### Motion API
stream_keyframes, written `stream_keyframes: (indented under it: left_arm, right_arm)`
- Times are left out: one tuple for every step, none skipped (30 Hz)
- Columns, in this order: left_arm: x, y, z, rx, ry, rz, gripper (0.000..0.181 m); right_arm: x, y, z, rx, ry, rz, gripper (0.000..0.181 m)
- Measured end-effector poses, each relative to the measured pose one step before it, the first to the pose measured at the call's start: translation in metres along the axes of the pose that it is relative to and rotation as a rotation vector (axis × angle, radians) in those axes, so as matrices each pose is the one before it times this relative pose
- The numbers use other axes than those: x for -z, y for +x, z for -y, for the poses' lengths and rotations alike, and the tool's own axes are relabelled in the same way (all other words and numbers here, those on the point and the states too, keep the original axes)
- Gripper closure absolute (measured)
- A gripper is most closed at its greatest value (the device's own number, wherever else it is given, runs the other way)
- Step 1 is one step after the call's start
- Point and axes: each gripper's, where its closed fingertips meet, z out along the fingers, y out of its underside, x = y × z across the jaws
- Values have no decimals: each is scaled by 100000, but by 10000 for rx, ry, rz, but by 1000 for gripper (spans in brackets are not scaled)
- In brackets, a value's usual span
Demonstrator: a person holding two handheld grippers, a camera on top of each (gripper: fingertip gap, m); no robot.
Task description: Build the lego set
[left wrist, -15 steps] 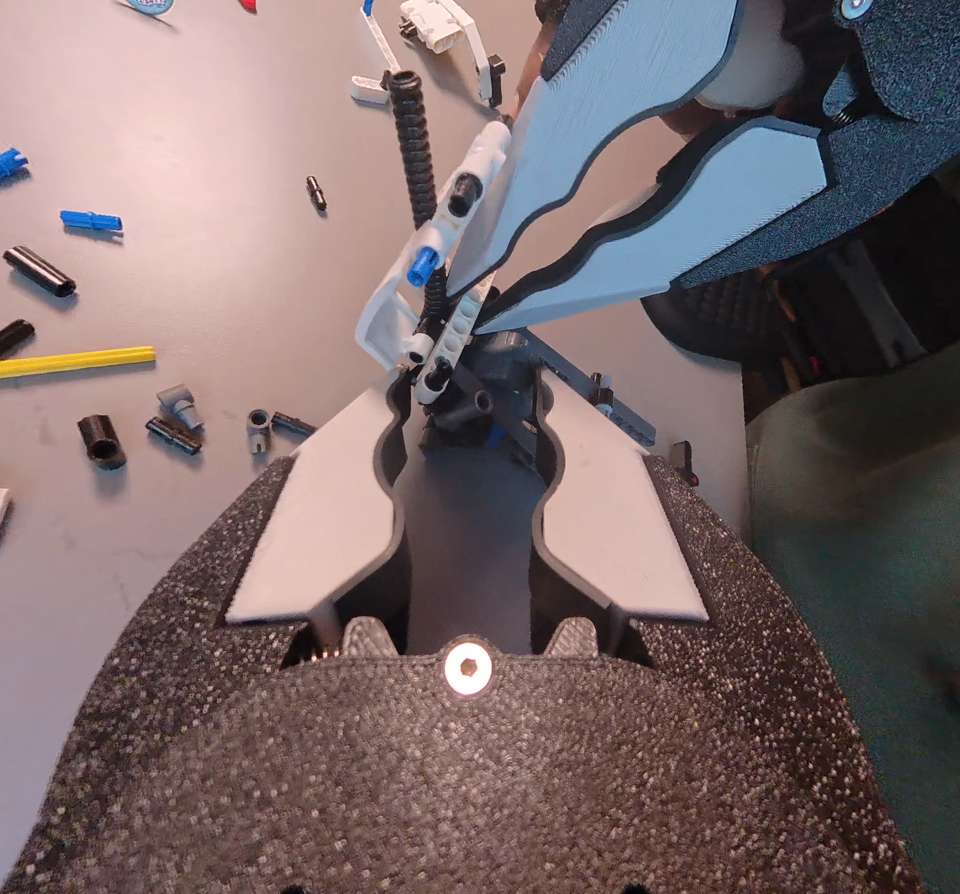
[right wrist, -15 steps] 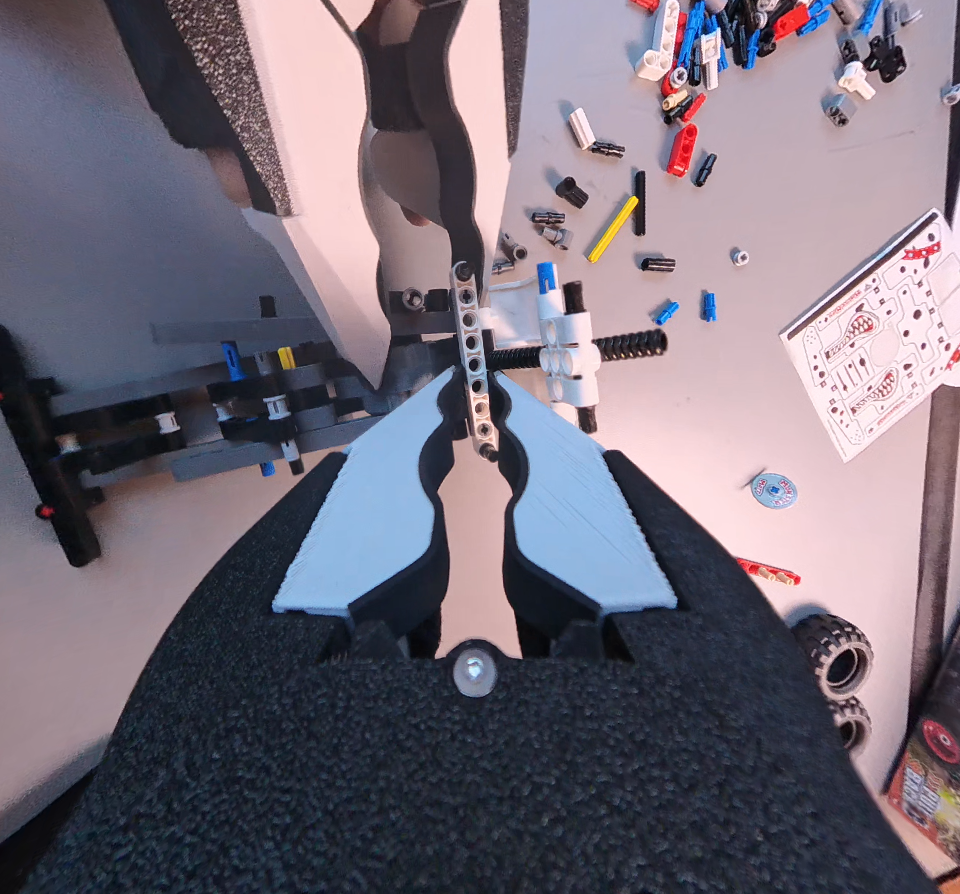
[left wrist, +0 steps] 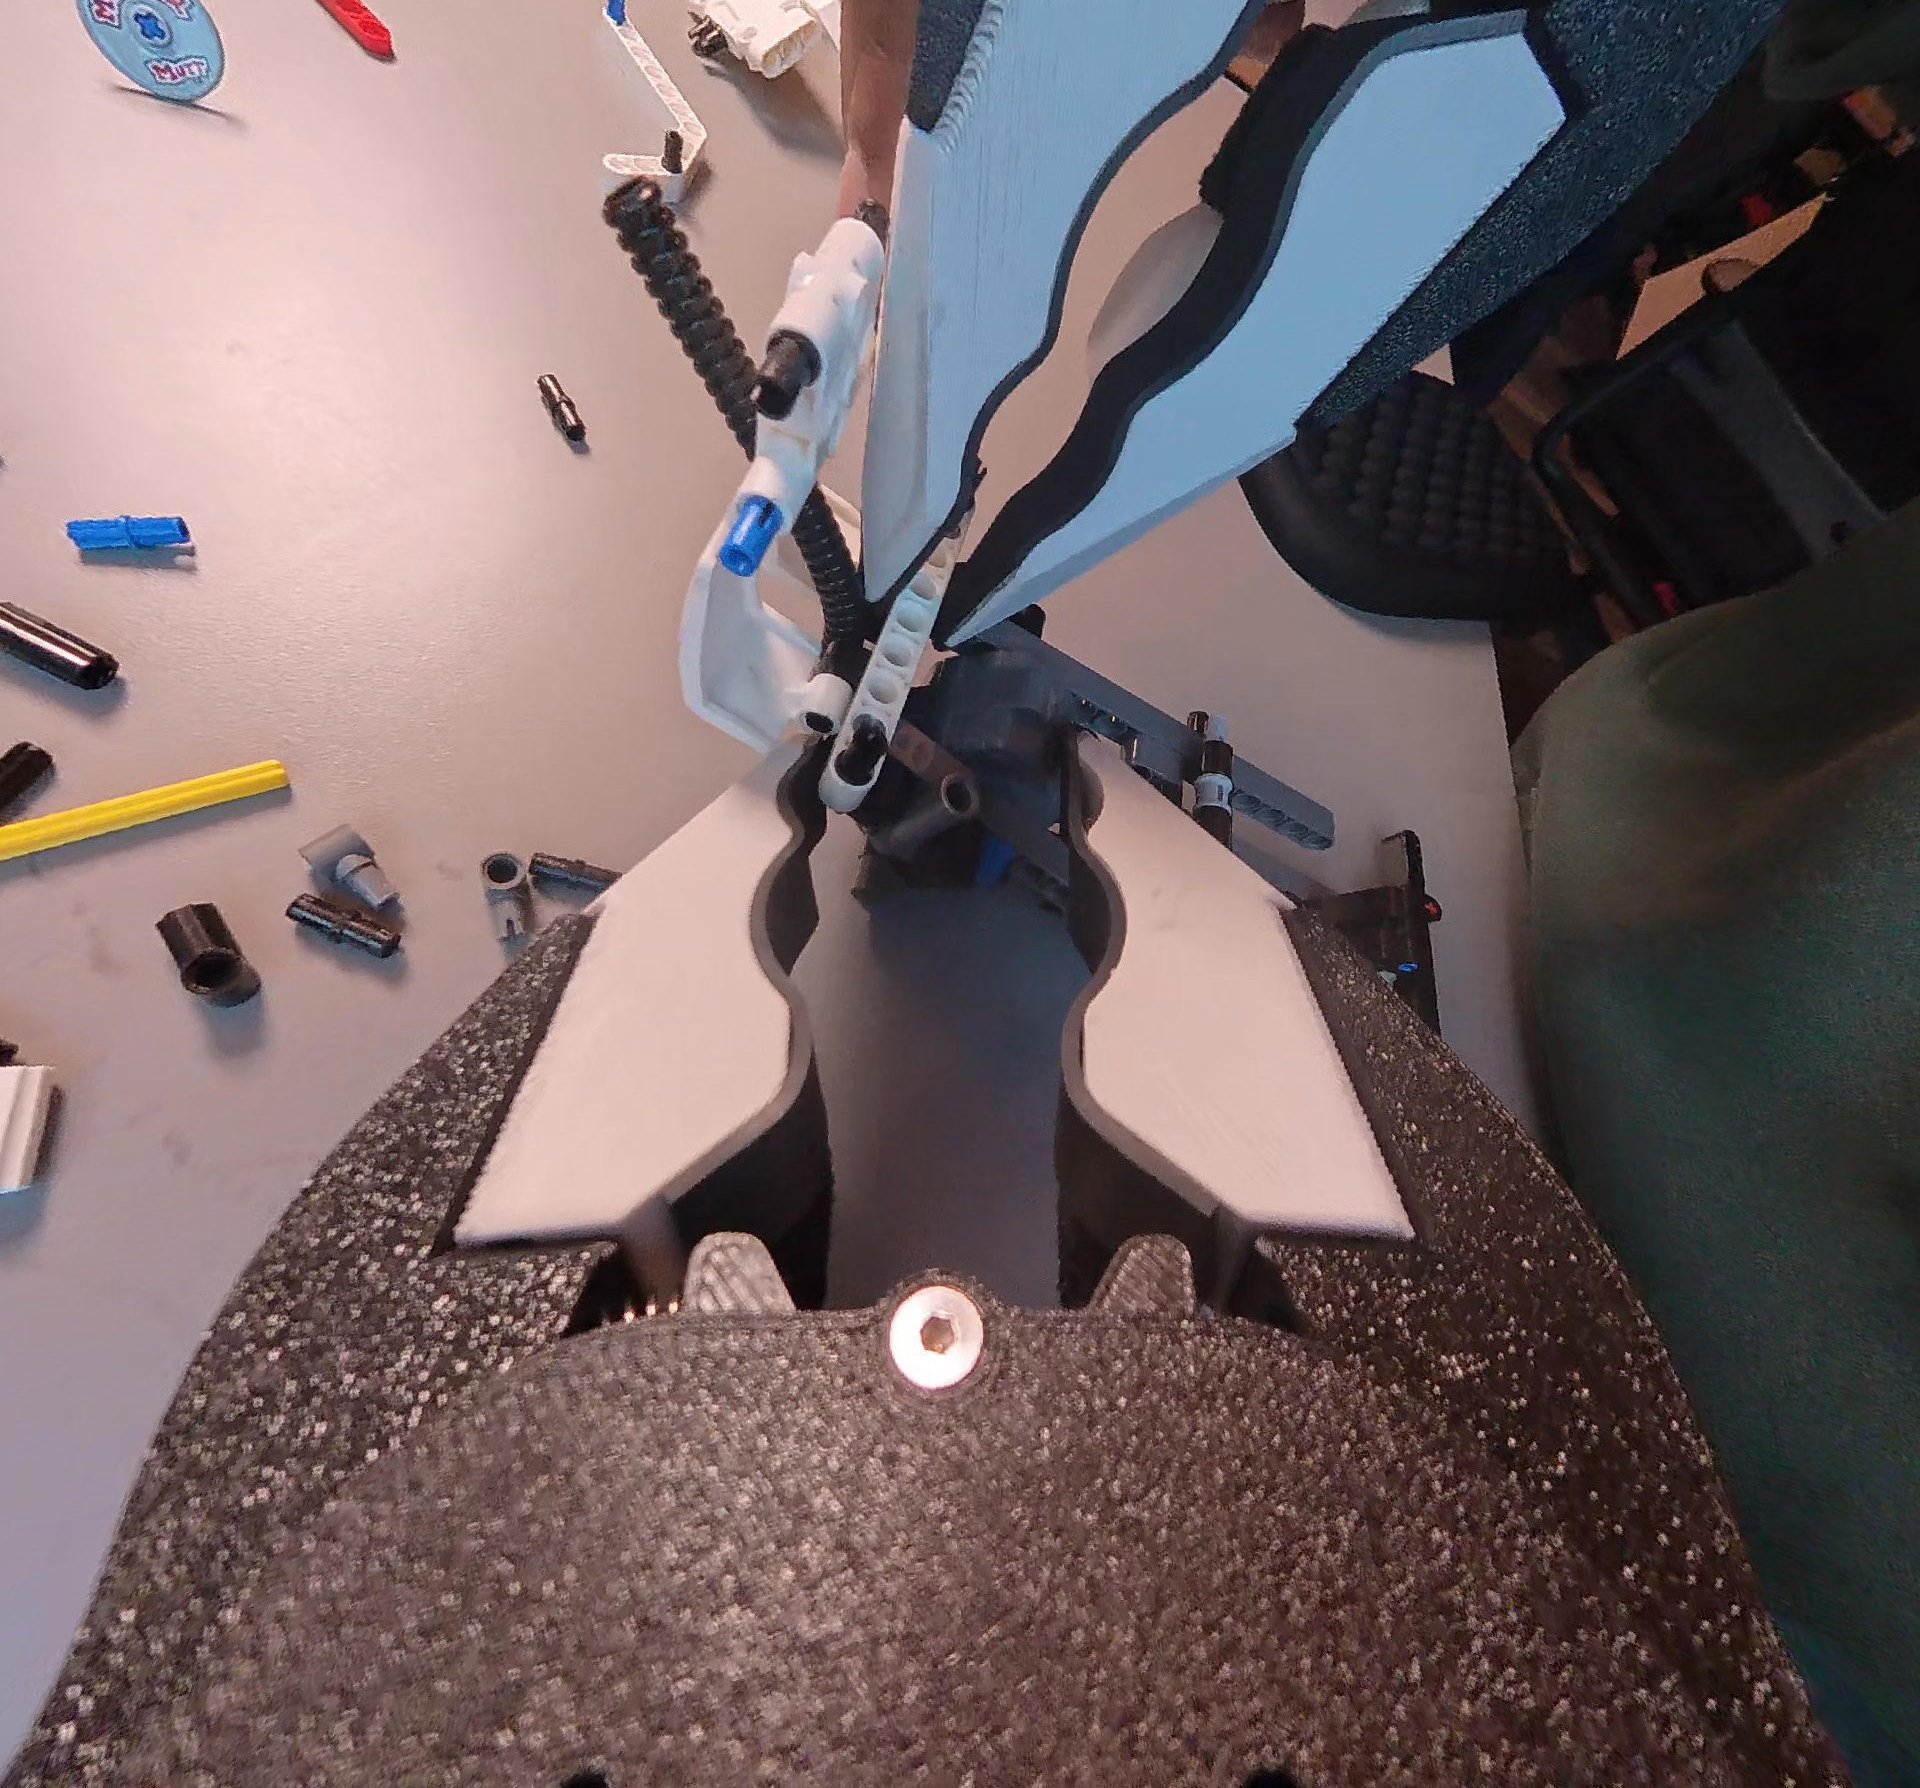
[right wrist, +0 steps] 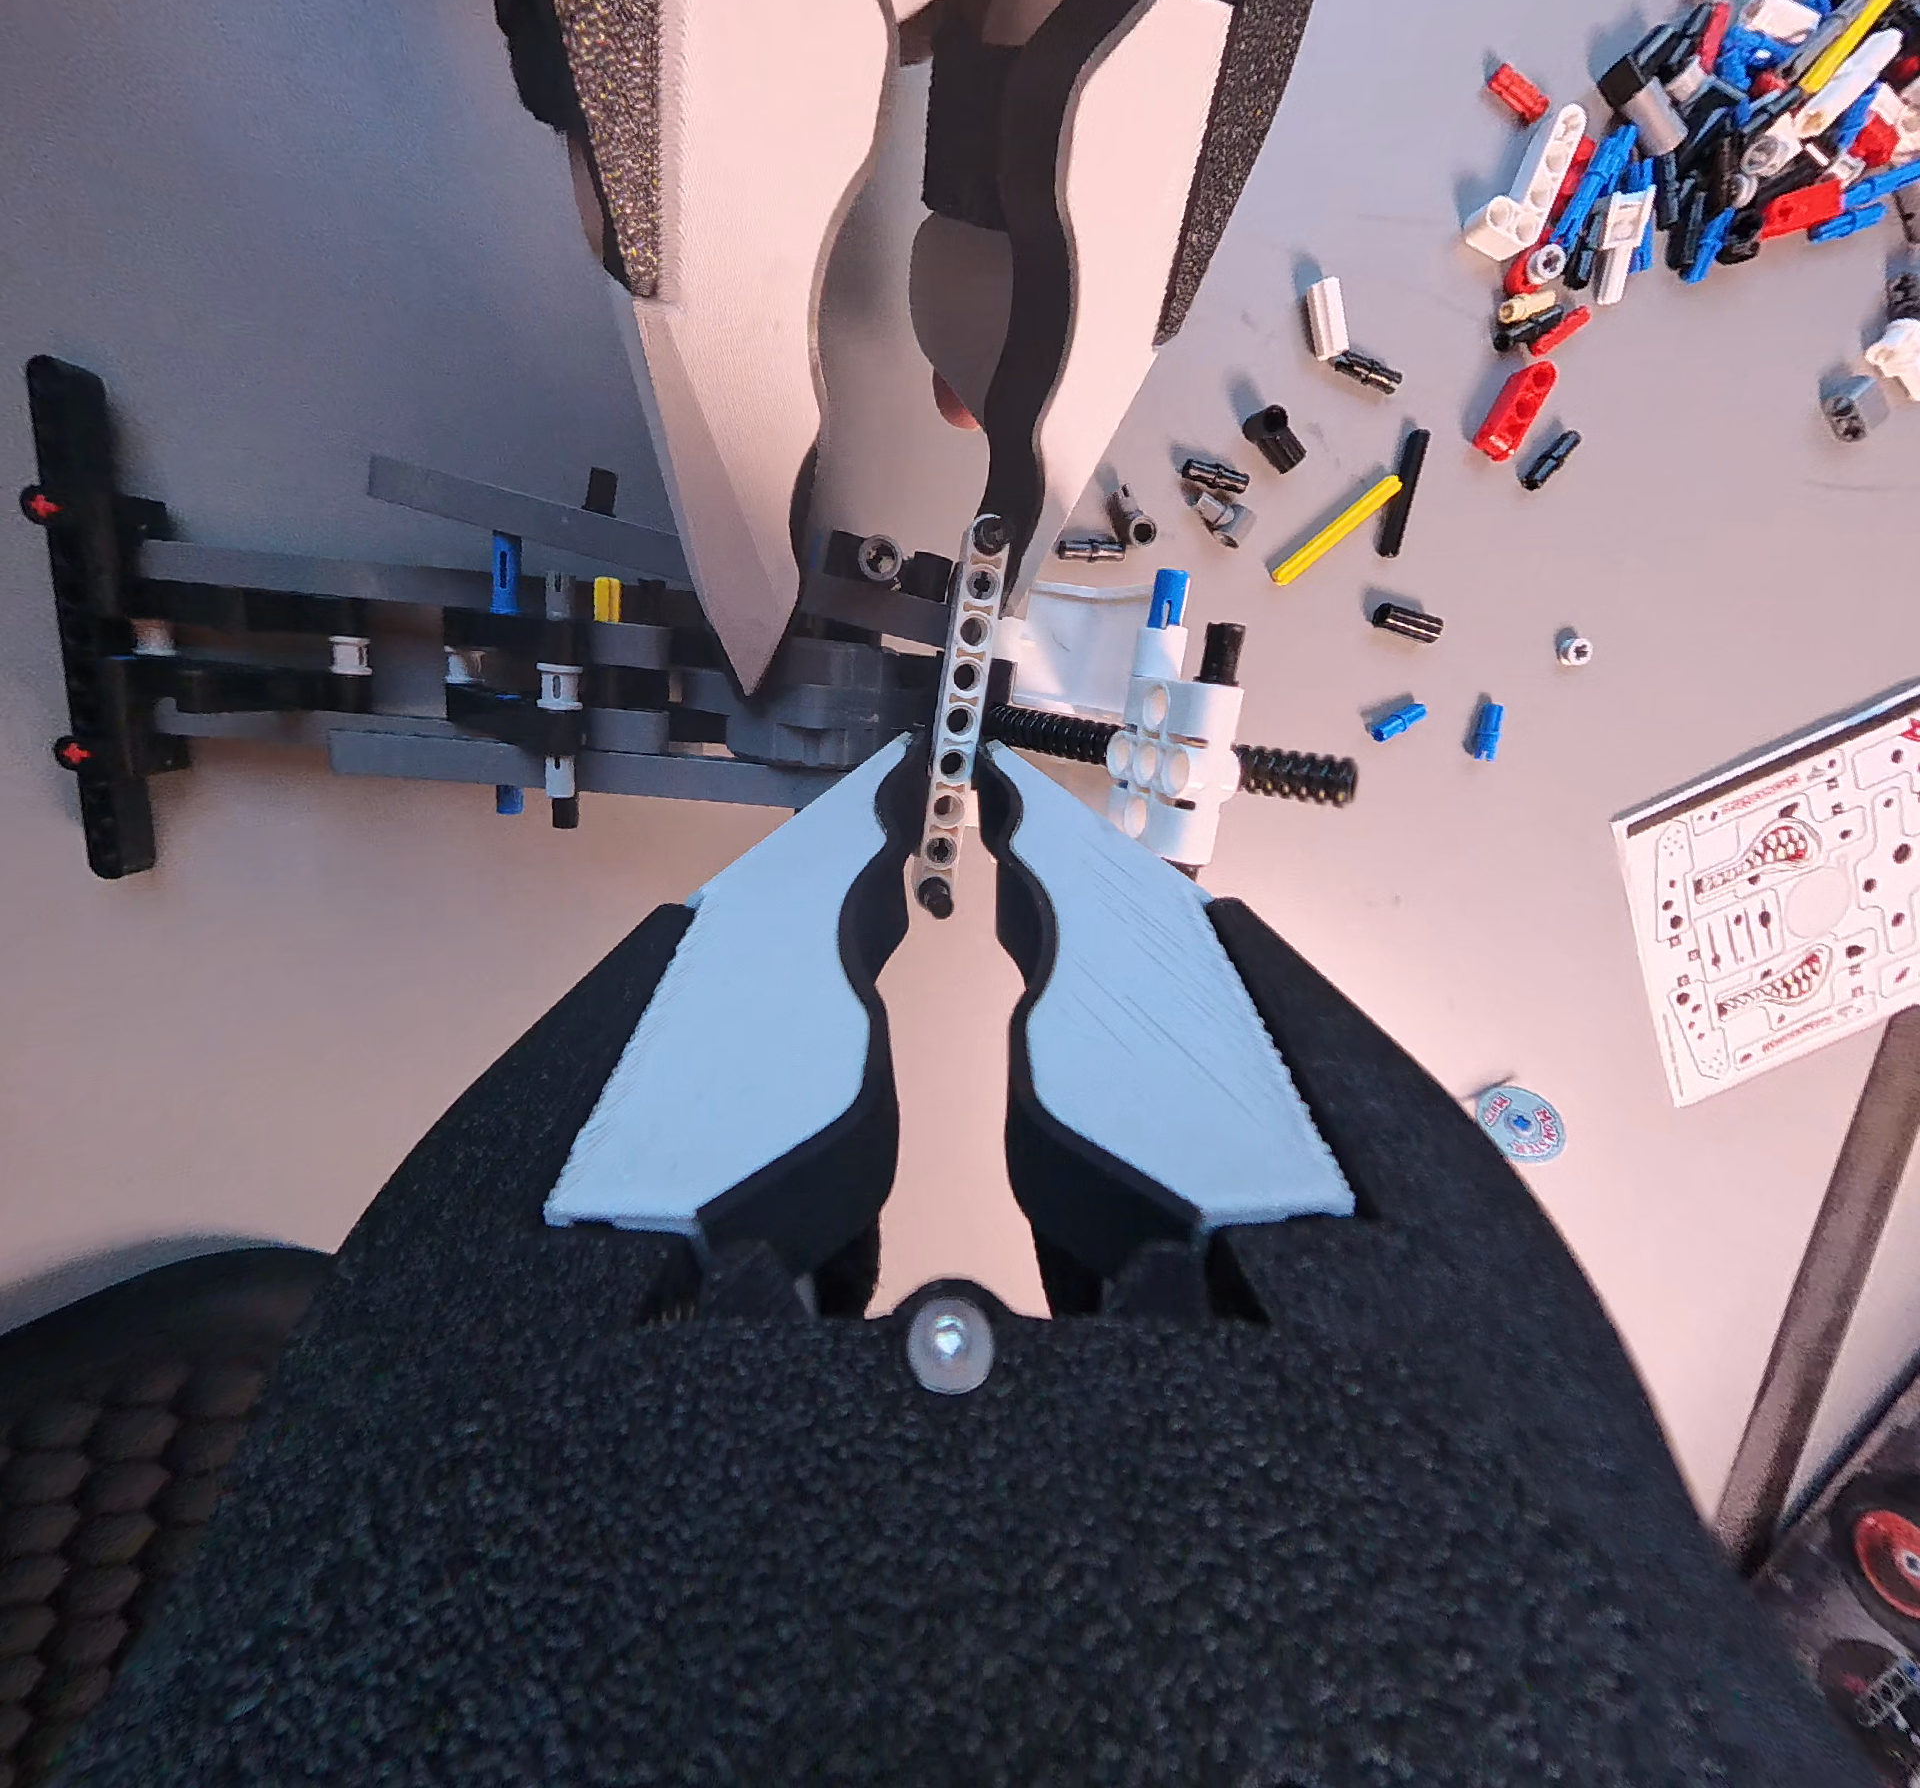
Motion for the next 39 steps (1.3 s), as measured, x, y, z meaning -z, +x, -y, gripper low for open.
stream_keyframes:
  left_arm:
    - [14, 18, -18, 23, -5, -14, 136]
    - [4, 32, -8, 16, 5, -18, 136]
    - [3, 20, -9, 30, -11, -4, 137]
    - [5, 30, -17, 24, -15, 7, 137]
    - [6, 31, -15, 44, -5, -8, 137]
    - [-5, -2, 11, 122, 28, 2, 137]
    - [-20, 13, 30, 218, 17, -17, 137]
    - [-27, -21, 47, 162, 28, 12, 137]
    - [-19, -27, 73, 147, 23, 32, 137]
    - [-43, -6, -30, 39, -22, 20, 137]
    - [7, 3, 11, 27, 15, -6, 137]
    - [39, 15, -6, 39, 9, -18, 138]
    - [20, 60, -15, -18, -2, -36, 138]
    - [-36, 124, -54, -41, -28, -67, 138]
    - [-47, 68, -25, -19, -21, -33, 138]
    - [22, -54, 26, 54, 10, 1, 138]
    - [28, -12, 6, 50, 25, -26, 138]
    - [33, 20, -49, 18, 12, -21, 138]
    - [37, 27, -29, 9, 24, 2, 138]
    - [39, 55, -41, -75, -1, 14, 138]
    - [33, 52, -36, -101, -10, 24, 139]
    - [-5, 146, -82, -149, -52, -47, 139]
    - [16, 89, -92, -70, -56, -51, 139]
    - [34, 38, -33, 0, 7, -68, 139]
    - [7, 33, -2, -26, 16, -7, 140]
    - [-3, 0, -5, -37, -16, 35, 139]
    - [-11, -12, 8, 40, 10, -8, 140]
    - [14, -34, 19, 120, 46, -52, 139]
    - [2, -48, 35, 168, 75, -66, 140]
    - [28, -27, 45, 181, 105, -80, 139]
    - [39, 12, 74, 188, 120, -89, 140]
    - [46, -62, 148, 187, 138, -23, 140]
    - [16, -140, 264, 154, 185, 51, 140]
    - [-22, -74, 277, 156, 186, 18, 141]
    - [-57, 77, 227, 116, 120, -53, 142]
    - [-49, 113, 132, -61, 40, -31, 142]
    - [-62, 74, 78, -89, 8, 7, 142]
    - [-100, -11, 2, -43, -28, 18, 142]
    - [-85, 97, -96, 30, -76, -125, 143]
  right_arm:
    - [-25, -10, 10, 12, 13, 1, 172]
    - [1, -26, 7, 63, -23, -46, 172]
    - [2, -22, 14, 84, -43, -82, 173]
    - [-1, -32, 27, 103, -46, -102, 173]
    - [20, -32, 31, 79, -19, -82, 173]
    - [9, -6, -6, 33, -2, -77, 173]
    - [19, -55, -13, 60, 35, -1, 172]
    - [70, -50, -41, 9, 46, 51, 170]
    - [135, -48, 4, -42, 50, 81, 168]
    - [268, -36, 337, -8, 219, 46, 168]
    - [388, -189, 570, -17, 295, 116, 169]
    - [344, -104, 563, 7, 215, 44, 170]
    - [84, 229, 175, 123, -39, -162, 170]
    - [-239, 363, -215, 187, -251, -224, 170]
    - [-426, 133, -275, 125, -230, -52, 170]
    - [-398, -116, -244, 7, -187, 140, 170]
    - [-299, -257, -13, -37, -20, 215, 169]
    - [-140, -85, 50, -45, 5, 82, 169]
    - [9, -17, 57, 16, -23, 41, 169]
    - [-8, -90, 96, -61, 3, 96, 169]
    - [-130, -129, 45, -89, 7, 114, 167]
    - [-238, -218, -9, -68, -9, 156, 165]
    - [-111, -8, 51, -15, 30, 56, 165]
    - [11, 59, 29, 49, 34, 62, 168]
    - [33, 127, -9, 42, 33, 32, 172]
    - [2, 3, 12, -25, 44, 95, 172]
    - [-4, 2, 1, -8, 27, 57, 173]
    - [-17, 40, 0, 78, 0, -17, 173]
    - [-53, 47, 18, 91, -21, -74, 173]
    - [-18, 18, 40, 36, -30, -73, 174]
    - [29, -17, 49, -10, -21, -51, 174]
    - [71, 65, 42, -31, 11, -125, 174]
    - [116, 165, -1, 16, 40, -208, 175]
    - [187, 126, -20, 104, 76, -176, 175]
    - [230, 44, -18, 67, 101, -96, 175]
    - [200, -45, -5, 8, 129, -48, 176]
    - [155, -38, -31, 55, 129, -83, 176]
    - [94, -92, -54, 74, 89, -62, 176]
    - [65, -183, -51, 152, 71, -27, 176]
